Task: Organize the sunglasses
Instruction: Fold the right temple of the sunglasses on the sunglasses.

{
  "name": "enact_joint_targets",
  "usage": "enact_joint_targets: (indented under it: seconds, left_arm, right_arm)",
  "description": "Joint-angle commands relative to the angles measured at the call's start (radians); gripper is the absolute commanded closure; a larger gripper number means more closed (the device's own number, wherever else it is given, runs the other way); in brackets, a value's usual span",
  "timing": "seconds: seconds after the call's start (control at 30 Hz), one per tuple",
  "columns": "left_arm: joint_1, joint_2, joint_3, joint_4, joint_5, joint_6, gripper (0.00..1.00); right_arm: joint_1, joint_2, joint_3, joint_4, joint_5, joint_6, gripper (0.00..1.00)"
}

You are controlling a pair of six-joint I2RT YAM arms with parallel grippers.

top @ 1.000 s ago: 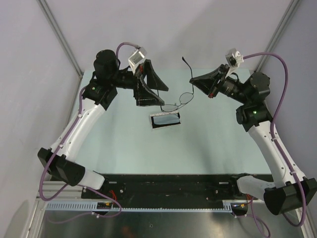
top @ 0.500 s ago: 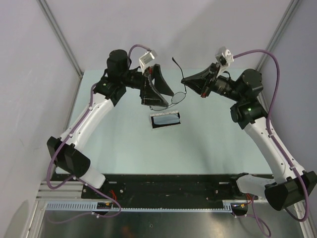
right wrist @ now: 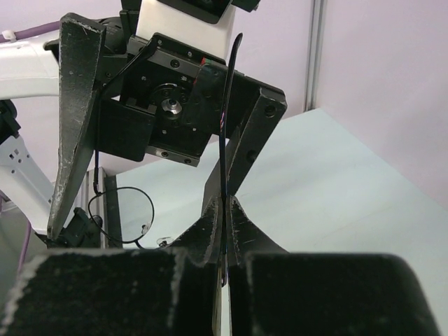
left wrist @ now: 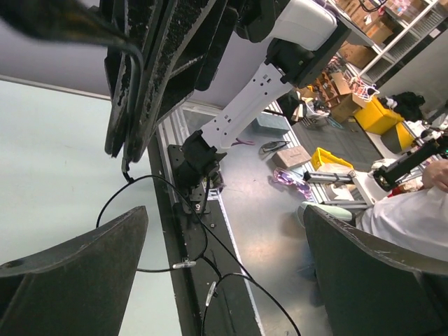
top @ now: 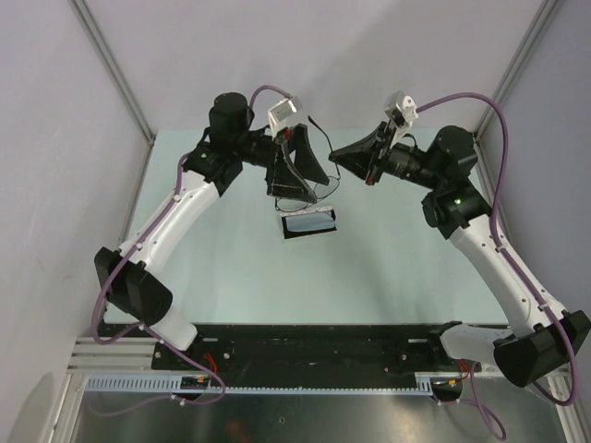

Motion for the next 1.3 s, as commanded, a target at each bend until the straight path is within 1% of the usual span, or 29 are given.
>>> enact_joint_targets:
  seconds: [0.0, 0.17, 0.33, 0.5, 0.77, 1.03, 1.2, 1.27]
  left_arm:
    - [-0.023, 0.019, 0.02, 0.01, 0.078, -0.021, 0.0]
    - [-0.038, 0.039, 0.017, 0.01, 0.044, -0.039, 0.0]
    - [-0.04, 0.058, 0.044, 0.012, 0.006, -0.079, 0.0]
    - [-0.029, 0.015, 0.063, 0.012, -0.034, -0.065, 0.0]
    - [0.06, -0.103, 0.014, 0.01, -0.103, -0.047, 0.0]
    - [0.087, -0.172, -0.009, 0.01, -0.168, -0.033, 0.0]
    - [0.172, -0.221, -0.066, 0.009, -0.261, -0.025, 0.0]
    - [0.195, -0.231, -0.075, 0.009, -0.237, -0.022, 0.0]
  right_arm:
    - [0.025, -0.001, 0.064, 0.042, 0.014, -0.024, 1.0]
    - [0.042, 0.001, 0.076, 0.039, 0.02, -0.049, 1.0]
    - [0.053, -0.001, 0.083, -0.004, 0.06, -0.09, 1.0]
    - [0.05, -0.015, 0.083, -0.021, 0.097, -0.113, 1.0]
    - [0.027, -0.015, 0.083, -0.015, 0.094, -0.109, 1.0]
    - [0.024, -0.004, 0.083, -0.003, 0.082, -0.096, 1.0]
    - [0.024, -0.004, 0.083, 0.017, 0.063, -0.081, 1.0]
    - [0.024, -0.006, 0.083, 0.032, 0.054, -0.07, 1.0]
